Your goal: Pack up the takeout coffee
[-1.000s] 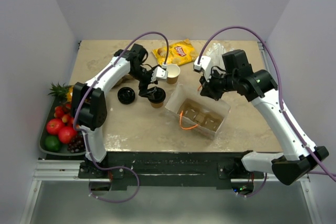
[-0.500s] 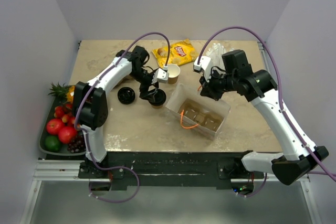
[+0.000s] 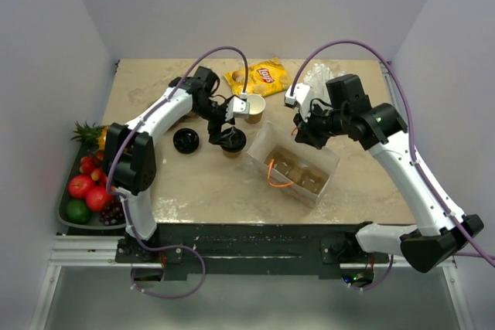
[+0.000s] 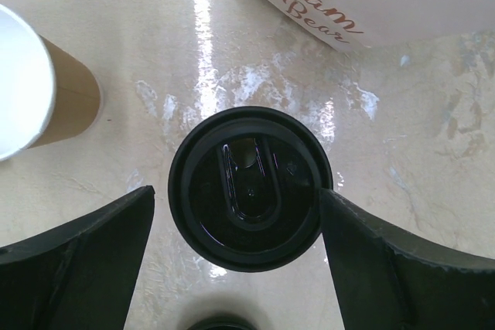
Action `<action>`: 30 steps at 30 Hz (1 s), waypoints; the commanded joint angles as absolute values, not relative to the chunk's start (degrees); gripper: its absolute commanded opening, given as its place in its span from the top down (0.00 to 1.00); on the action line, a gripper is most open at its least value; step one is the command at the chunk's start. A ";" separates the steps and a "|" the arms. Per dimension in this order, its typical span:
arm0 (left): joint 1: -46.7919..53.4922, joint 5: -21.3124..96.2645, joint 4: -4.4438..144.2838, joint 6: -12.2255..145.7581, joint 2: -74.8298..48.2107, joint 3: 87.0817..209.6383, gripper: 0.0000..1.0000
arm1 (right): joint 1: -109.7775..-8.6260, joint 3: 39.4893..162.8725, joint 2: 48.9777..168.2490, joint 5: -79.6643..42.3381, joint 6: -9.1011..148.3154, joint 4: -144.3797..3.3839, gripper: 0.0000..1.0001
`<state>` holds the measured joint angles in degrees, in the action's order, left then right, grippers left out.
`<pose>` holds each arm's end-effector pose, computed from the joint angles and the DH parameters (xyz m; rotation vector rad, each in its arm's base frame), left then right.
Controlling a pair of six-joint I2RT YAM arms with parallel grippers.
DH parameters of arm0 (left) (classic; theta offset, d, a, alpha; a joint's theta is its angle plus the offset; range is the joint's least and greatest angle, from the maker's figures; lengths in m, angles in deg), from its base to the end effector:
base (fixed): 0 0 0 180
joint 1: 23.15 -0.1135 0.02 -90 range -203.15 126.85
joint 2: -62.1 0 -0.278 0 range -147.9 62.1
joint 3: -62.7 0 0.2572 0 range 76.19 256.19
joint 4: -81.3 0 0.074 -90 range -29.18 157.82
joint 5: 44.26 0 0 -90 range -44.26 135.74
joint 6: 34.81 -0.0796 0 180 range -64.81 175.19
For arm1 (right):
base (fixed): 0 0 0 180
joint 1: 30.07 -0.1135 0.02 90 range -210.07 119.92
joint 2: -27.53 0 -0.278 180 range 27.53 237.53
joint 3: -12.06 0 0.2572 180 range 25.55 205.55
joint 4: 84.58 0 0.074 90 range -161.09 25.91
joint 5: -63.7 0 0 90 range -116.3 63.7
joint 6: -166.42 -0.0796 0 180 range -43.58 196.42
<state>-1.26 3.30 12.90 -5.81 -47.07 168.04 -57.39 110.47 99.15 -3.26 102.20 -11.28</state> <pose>0.3590 -0.2021 0.2325 1.7690 1.7740 -0.7841 0.2196 0.1485 0.3864 -1.2190 2.0131 0.4906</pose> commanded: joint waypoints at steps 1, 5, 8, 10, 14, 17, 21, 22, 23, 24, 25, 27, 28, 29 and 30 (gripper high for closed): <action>-1.09 3.46 19.11 -3.09 -42.86 166.82 0.07 | -57.06 110.54 98.72 -3.63 102.26 -12.21 1.00; -1.09 3.90 21.41 -2.99 -41.88 165.22 0.05 | -57.06 110.71 98.81 -3.45 102.17 -12.38 1.00; -1.09 3.64 16.85 -4.57 -43.72 167.24 0.05 | -57.06 110.71 98.81 -3.45 102.26 -12.47 1.00; -1.09 3.46 14.56 -4.75 -44.86 168.21 0.06 | -57.06 110.71 98.81 -3.36 102.17 -12.47 1.00; -1.09 3.29 13.24 -4.93 -45.74 168.30 0.06 | -57.06 110.54 98.81 -3.28 102.26 -12.56 1.00; -1.00 4.07 14.46 -3.80 -45.92 167.95 0.07 | -56.97 110.36 98.81 -3.36 102.26 -12.56 1.00; -1.09 4.60 18.41 -1.94 -45.40 166.98 0.09 | -56.97 110.19 98.81 -3.45 102.26 -12.65 1.00; -1.00 4.43 18.86 -1.68 -45.22 166.81 0.10 | -56.88 110.19 98.99 -3.37 102.26 -12.82 1.00; -1.00 4.34 19.38 -1.07 -45.22 166.63 0.10 | -57.06 110.27 98.90 -3.36 102.26 -12.82 1.00; -1.00 4.51 19.82 -0.98 -45.30 166.63 0.11 | -56.97 110.27 99.07 -3.36 102.26 -12.73 1.00; -1.00 4.78 19.91 -0.89 -45.48 166.72 0.12 | -56.97 110.27 98.99 -3.36 102.26 -12.65 1.00; -1.00 5.13 19.65 -0.80 -45.83 166.63 0.13 | -57.06 110.36 98.99 -3.36 102.35 -12.73 1.00; -1.00 5.22 19.30 -0.80 -46.09 166.54 0.14 | -56.97 110.27 99.07 -3.36 102.35 -12.65 1.00; -1.00 5.31 18.95 -1.23 -46.10 166.63 0.15 | -57.06 110.19 99.08 -3.36 102.35 -12.73 1.00; -1.00 5.39 18.43 -1.33 -46.27 166.54 0.16 | -57.06 110.19 99.08 -3.36 102.35 -12.73 1.00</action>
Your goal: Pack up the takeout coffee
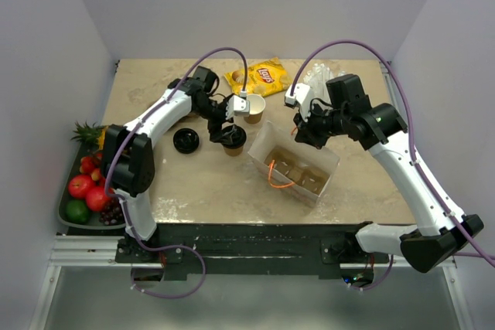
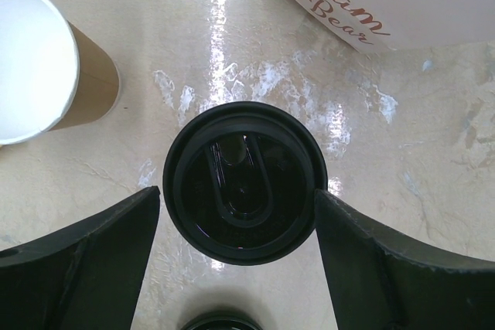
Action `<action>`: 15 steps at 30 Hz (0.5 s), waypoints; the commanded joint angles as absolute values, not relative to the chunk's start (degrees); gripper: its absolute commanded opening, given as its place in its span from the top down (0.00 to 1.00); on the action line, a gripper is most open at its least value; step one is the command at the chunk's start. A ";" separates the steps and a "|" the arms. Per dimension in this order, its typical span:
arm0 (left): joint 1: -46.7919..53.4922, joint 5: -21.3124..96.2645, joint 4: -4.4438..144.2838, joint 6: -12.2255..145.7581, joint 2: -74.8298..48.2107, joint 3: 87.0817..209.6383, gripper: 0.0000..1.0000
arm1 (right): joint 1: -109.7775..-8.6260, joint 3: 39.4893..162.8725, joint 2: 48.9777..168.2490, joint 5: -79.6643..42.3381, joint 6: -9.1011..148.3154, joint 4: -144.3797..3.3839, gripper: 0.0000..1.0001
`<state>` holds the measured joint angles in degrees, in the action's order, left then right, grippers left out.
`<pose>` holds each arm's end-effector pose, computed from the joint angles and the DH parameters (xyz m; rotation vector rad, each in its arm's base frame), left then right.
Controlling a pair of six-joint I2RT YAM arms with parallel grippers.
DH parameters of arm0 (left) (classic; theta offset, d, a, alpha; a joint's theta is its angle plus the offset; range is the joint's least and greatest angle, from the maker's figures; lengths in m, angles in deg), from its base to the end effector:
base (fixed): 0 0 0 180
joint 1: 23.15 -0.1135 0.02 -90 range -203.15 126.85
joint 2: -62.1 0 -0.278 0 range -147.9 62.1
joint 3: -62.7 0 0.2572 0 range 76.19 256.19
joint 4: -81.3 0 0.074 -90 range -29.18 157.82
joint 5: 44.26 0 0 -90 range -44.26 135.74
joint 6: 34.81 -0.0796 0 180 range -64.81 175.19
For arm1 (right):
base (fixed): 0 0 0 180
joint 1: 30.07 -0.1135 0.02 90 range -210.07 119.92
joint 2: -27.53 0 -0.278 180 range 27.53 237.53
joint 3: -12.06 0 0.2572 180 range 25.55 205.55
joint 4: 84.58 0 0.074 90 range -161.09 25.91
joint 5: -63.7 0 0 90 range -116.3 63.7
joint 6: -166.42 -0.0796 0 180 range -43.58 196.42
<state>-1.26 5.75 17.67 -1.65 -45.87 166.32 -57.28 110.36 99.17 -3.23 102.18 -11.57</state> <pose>0.3640 -0.2014 0.2333 1.7110 1.8084 -0.7168 0.2204 0.1484 0.3862 -1.2161 2.0114 0.4899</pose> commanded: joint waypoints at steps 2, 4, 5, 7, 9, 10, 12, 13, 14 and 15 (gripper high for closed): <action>-1.00 5.57 18.07 -1.76 -46.45 166.46 0.16 | -56.97 110.01 98.99 -3.36 102.35 -12.82 1.00; -1.00 5.48 17.81 -1.68 -46.71 166.19 0.16 | -56.97 109.92 98.90 -3.28 102.35 -12.91 1.00; -0.91 5.57 17.55 -1.77 -46.71 166.19 0.16 | -56.97 109.92 98.99 -3.28 102.35 -12.82 1.00; -0.91 5.57 17.37 -1.77 -46.89 166.19 0.16 | -56.97 109.92 99.08 -3.28 102.35 -12.91 1.00; -0.91 5.57 17.37 -1.85 -46.98 165.93 0.16 | -57.06 109.92 98.99 -3.19 102.35 -13.00 1.00; -0.83 5.66 17.37 -1.77 -47.06 165.84 0.16 | -56.88 109.92 98.99 -3.19 102.35 -13.17 1.00; -0.83 5.83 17.80 -1.50 -47.15 165.66 0.16 | -56.97 109.83 99.16 -3.19 102.35 -13.17 1.00; -0.74 5.75 17.89 -1.42 -47.15 165.58 0.17 | -56.97 109.83 99.16 -3.19 102.35 -13.17 1.00; -0.74 5.75 18.16 -1.33 -47.06 165.58 0.17 | -56.88 110.01 99.16 -3.19 102.35 -13.09 1.00; -0.74 5.66 18.16 -1.24 -47.06 165.58 0.18 | -56.88 109.92 99.08 -3.28 102.35 -13.17 1.00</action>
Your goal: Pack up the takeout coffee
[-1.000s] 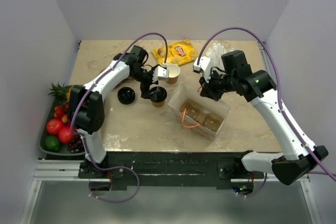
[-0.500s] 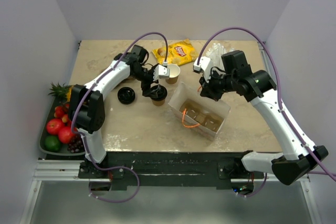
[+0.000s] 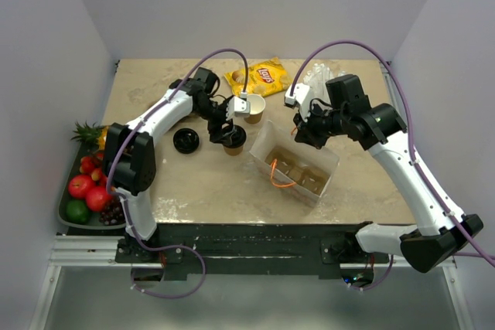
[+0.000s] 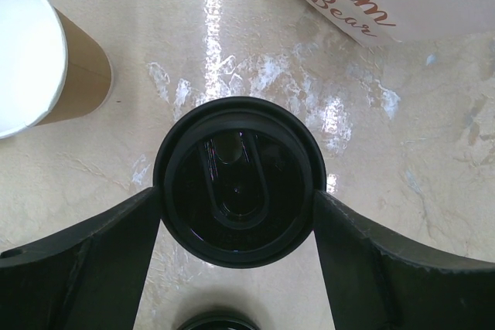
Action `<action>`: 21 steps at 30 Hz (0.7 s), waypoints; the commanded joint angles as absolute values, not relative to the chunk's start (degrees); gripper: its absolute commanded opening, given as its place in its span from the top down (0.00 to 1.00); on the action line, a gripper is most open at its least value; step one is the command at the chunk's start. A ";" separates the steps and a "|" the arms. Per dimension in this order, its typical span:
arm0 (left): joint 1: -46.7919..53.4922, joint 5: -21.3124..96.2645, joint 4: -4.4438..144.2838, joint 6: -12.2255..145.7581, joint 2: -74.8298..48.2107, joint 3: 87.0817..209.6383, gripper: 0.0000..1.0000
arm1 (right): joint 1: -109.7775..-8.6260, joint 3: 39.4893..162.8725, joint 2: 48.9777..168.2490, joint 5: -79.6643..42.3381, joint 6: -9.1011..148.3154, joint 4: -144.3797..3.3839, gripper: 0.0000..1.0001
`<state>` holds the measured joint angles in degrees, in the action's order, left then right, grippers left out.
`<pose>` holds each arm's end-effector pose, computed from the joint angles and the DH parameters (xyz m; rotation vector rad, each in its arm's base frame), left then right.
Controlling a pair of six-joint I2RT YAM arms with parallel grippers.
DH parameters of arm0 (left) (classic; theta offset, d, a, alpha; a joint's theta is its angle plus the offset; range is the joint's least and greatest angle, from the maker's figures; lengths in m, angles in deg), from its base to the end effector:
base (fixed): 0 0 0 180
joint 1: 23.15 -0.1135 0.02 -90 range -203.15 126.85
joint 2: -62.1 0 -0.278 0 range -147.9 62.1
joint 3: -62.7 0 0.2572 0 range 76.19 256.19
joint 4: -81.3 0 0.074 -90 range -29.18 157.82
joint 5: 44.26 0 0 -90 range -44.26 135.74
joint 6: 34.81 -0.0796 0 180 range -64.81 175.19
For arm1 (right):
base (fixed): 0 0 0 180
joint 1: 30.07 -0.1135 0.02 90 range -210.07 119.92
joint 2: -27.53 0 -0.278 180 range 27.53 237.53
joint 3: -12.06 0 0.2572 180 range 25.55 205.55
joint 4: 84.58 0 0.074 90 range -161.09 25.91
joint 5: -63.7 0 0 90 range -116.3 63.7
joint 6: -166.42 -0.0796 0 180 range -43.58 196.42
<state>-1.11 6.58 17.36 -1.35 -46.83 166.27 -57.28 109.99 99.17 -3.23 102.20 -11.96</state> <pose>0.3651 -0.2020 0.2255 1.7165 1.8403 -0.7171 0.2211 0.1488 0.3848 -1.2164 2.0108 0.4897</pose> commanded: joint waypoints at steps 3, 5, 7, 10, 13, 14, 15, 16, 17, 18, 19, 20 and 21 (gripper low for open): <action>-0.74 5.31 18.25 -1.07 -47.06 165.84 0.21 | -56.88 109.75 98.90 -3.45 102.35 -13.17 1.00; -0.74 5.05 18.33 -0.63 -46.98 165.84 0.24 | -56.88 109.66 98.90 -3.36 102.35 -13.17 1.00; -0.74 4.87 18.51 -0.19 -46.89 166.19 0.29 | -56.97 109.66 98.81 -3.36 102.35 -13.17 1.00; -0.74 4.87 18.95 1.57 -46.63 166.19 0.35 | -56.88 109.66 98.90 -3.54 102.35 -13.26 1.00; -0.56 5.48 19.04 3.06 -46.10 165.93 0.42 | -56.88 109.66 98.99 -3.72 102.44 -13.26 1.00; -0.56 5.66 18.95 3.59 -45.75 165.93 0.43 | -56.97 109.75 98.99 -3.72 102.44 -13.26 1.00; -0.47 5.92 18.95 3.86 -45.48 165.75 0.44 | -56.88 109.75 99.16 -3.72 102.52 -13.17 1.00; -0.47 6.18 18.86 3.95 -44.70 165.58 0.45 | -56.97 109.75 99.16 -3.80 102.53 -13.17 1.00; -0.47 6.27 18.86 3.69 -44.26 165.40 0.45 | -56.97 109.92 99.08 -3.89 102.53 -13.26 1.00; -0.47 6.27 18.77 3.68 -43.56 164.79 0.46 | -56.97 109.92 99.16 -4.07 102.44 -13.26 1.00; -0.56 6.10 18.95 3.77 -41.81 164.35 0.46 | -56.80 110.01 99.25 -4.24 102.35 -13.35 1.00; -0.56 5.84 19.65 4.55 -40.57 164.00 0.46 | -56.79 110.10 99.25 -5.29 102.26 -13.52 1.00; -0.56 5.49 19.91 5.00 -39.34 162.86 0.47 | -56.88 110.10 99.34 -6.08 102.09 -13.61 1.00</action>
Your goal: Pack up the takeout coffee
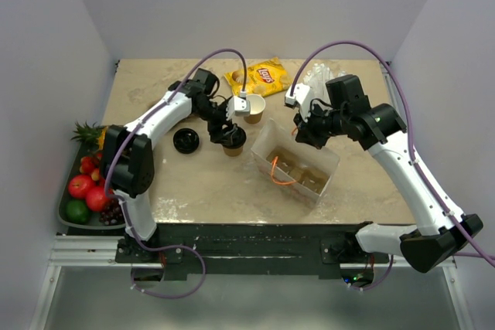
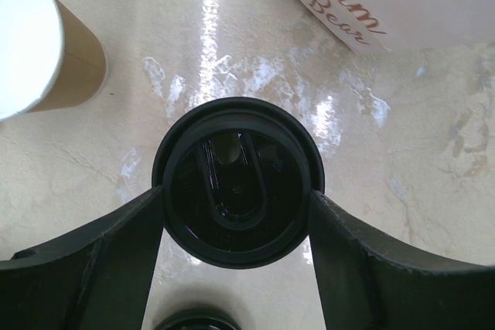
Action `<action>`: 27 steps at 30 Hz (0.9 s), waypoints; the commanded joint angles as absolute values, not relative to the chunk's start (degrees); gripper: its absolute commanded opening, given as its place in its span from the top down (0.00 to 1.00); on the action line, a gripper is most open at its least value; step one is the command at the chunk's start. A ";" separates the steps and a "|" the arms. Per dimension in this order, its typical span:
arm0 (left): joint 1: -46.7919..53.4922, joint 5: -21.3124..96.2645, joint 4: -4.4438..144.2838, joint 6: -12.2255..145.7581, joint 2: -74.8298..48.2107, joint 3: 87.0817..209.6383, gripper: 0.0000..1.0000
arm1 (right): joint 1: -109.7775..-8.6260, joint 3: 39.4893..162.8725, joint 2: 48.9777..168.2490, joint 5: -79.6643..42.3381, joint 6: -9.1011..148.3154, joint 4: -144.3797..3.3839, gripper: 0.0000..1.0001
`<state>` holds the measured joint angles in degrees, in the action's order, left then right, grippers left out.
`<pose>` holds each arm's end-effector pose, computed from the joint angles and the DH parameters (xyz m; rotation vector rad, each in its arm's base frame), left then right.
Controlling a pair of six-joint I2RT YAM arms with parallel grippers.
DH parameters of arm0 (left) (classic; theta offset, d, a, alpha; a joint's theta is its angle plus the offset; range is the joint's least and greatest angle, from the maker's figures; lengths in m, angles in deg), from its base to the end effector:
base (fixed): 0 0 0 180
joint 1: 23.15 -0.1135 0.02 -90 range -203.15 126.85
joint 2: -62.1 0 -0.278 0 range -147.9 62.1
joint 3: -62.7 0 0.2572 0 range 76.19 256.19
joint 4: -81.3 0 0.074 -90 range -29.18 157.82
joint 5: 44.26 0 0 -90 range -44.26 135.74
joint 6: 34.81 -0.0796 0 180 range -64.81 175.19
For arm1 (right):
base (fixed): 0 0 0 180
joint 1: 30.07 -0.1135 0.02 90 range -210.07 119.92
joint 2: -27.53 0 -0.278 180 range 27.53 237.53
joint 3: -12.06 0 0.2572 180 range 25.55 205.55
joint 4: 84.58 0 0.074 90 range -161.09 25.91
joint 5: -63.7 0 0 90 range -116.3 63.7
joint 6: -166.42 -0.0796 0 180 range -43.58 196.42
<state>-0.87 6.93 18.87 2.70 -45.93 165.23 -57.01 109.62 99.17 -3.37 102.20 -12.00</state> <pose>0.3634 -0.2028 0.2271 1.6600 1.8886 -0.7256 0.2221 0.1476 0.3826 -1.2120 2.0198 0.4856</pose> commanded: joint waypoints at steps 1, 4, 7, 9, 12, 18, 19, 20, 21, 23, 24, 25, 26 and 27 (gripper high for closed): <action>-0.56 4.70 20.18 5.61 -36.46 162.16 0.48 | -56.88 110.10 99.34 -6.79 102.09 -14.05 1.00; -0.56 3.55 21.32 8.42 -29.85 159.25 0.48 | -56.88 110.53 99.34 -10.39 102.43 -15.10 1.00; -0.56 2.94 23.25 13.94 -22.73 157.49 0.50 | -56.79 112.64 100.04 -12.32 103.40 -14.93 1.00; -0.56 3.63 26.23 17.46 -18.09 157.84 0.50 | -57.14 114.05 100.22 -13.64 105.41 -14.14 1.00; -0.56 4.86 30.19 22.92 -12.81 160.11 0.51 | -59.07 115.02 99.78 -16.97 107.44 -13.44 1.00; -0.21 7.15 43.37 35.04 -5.33 163.37 0.54 | -65.67 113.88 99.43 -17.78 107.72 -10.98 1.00; 0.31 7.24 44.60 37.84 -4.79 163.73 0.55 | -65.84 113.44 99.43 -16.39 107.01 -10.89 1.00; 1.01 7.42 46.96 39.00 -4.27 163.64 0.56 | -66.11 112.57 99.51 -15.42 106.22 -11.24 1.00; 1.89 7.77 48.38 40.06 -2.87 163.21 0.56 | -66.11 112.12 99.69 -14.71 104.04 -11.67 1.00; 7.07 11.62 52.23 41.56 -1.19 160.06 0.57 | -66.20 111.07 99.95 -13.48 101.83 -13.60 1.00; 8.83 12.94 53.39 41.91 0.47 158.91 0.58 | -66.11 110.63 100.04 -13.56 98.78 -14.57 1.00; 11.02 14.35 54.45 43.74 1.09 157.94 0.59 | -66.11 110.10 100.22 -13.47 97.53 -15.97 1.00; 11.65 14.88 56.11 44.72 1.62 156.71 0.61 | -66.02 109.05 100.22 -12.60 95.95 -16.33 1.00; 12.09 15.58 56.65 45.42 2.58 156.26 0.62 | -65.94 108.52 100.04 -12.33 94.89 -16.69 1.00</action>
<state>8.88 11.04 48.13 38.30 -0.23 159.19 -66.06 110.84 100.52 -14.95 102.22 -13.05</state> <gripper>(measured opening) 0.747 0.007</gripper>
